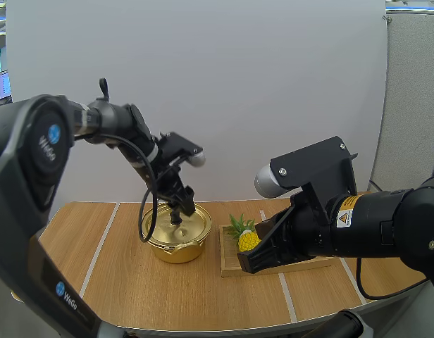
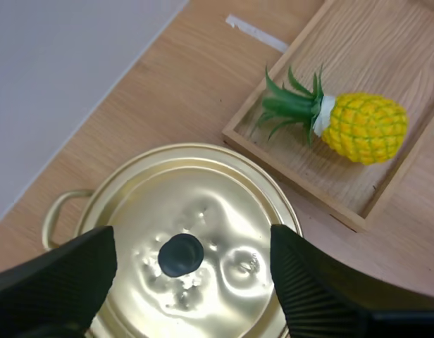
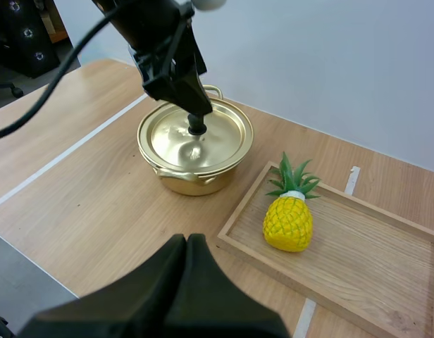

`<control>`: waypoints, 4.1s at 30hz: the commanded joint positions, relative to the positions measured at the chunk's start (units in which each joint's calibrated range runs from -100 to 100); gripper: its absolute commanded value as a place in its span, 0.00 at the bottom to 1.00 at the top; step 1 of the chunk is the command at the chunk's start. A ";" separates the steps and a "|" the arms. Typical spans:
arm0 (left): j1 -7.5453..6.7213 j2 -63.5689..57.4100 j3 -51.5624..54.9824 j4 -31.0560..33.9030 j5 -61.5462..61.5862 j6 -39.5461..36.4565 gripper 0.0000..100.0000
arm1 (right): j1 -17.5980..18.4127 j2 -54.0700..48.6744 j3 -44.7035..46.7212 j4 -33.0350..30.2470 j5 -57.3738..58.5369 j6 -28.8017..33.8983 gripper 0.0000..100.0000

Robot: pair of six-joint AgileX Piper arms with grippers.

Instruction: Open the pot, put the grape inside, and close it

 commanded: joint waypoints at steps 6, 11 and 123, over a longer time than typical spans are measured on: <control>-0.16 -19.26 -11.82 2.55 15.43 -4.54 1.00 | -0.19 -0.48 0.19 0.16 -1.01 0.16 0.00; -0.16 -29.56 -18.21 5.31 18.36 -7.81 1.00 | -0.19 -0.48 0.19 0.16 -1.01 0.16 0.00; 2.16 -93.75 72.02 20.23 -49.31 -48.25 0.00 | -12.33 -12.95 39.99 -1.16 -53.82 0.05 0.00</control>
